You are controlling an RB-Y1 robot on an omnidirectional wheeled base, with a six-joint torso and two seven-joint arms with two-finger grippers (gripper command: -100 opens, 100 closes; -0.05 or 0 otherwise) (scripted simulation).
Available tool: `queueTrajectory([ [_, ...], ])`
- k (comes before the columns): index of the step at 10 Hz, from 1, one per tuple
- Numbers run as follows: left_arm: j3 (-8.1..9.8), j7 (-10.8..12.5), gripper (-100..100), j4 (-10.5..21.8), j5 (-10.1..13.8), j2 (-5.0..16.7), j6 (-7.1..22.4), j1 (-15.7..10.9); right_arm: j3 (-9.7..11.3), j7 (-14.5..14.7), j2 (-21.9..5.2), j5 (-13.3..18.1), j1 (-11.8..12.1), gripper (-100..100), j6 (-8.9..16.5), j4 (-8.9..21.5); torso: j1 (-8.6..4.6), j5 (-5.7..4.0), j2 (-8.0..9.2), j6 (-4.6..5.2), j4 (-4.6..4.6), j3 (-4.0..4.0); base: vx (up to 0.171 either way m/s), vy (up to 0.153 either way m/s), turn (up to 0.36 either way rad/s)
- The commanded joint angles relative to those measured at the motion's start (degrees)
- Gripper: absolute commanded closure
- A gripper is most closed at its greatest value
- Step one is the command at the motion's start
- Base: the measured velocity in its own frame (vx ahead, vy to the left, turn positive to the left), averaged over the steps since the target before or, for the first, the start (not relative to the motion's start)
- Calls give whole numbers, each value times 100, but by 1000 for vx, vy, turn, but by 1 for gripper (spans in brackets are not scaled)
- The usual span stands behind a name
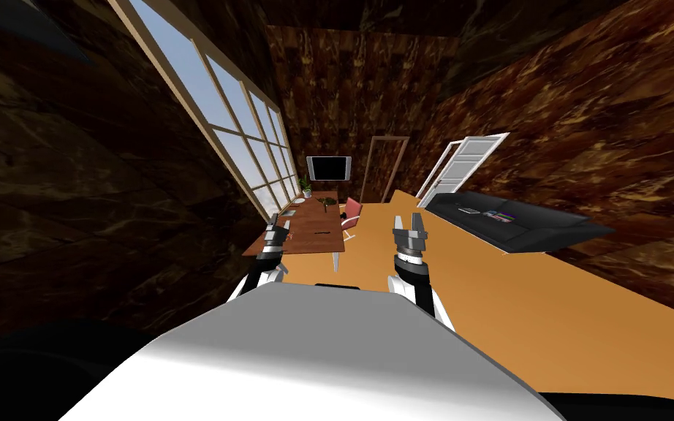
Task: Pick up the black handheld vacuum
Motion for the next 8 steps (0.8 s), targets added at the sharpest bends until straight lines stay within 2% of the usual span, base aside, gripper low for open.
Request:
queueTrajectory([
  [1,210,113,-100,267,193,118,286,-167,0,0,0,0,0,0,0,0,0,0,0,0,0,0,-28,49,-345],
  [2,210,113,-100,267,193,118,342,-167,0,0,0,0,0,0,0,0,2,1,-2,2,0,-1,-15,42,-97],
  [3,335,185,-100,426,319,177,524,-255,-1,0,0,0,1,0,0,0,-2,0,-5,-4,-1,-3,-12,31,-183],
  [4,335,185,-100,426,319,177,558,-255,0,0,0,0,0,0,0,0,-5,-1,-7,0,-1,-4,-14,25,-105],
  [6,596,346,-100,777,591,300,926,-450,0,0,0,0,0,0,0,0,-8,-2,-7,0,-1,-4,-22,34,-303],
  [7,596,346,-100,777,591,300,1038,-450,0,0,0,0,0,0,0,0,-1,0,-4,1,-1,-2,-25,44,-125],
  [8,728,435,-100,968,735,368,1199,-556,-1,0,0,0,1,0,0,0,-1,0,-5,-5,-1,-2,-21,43,-224],
])
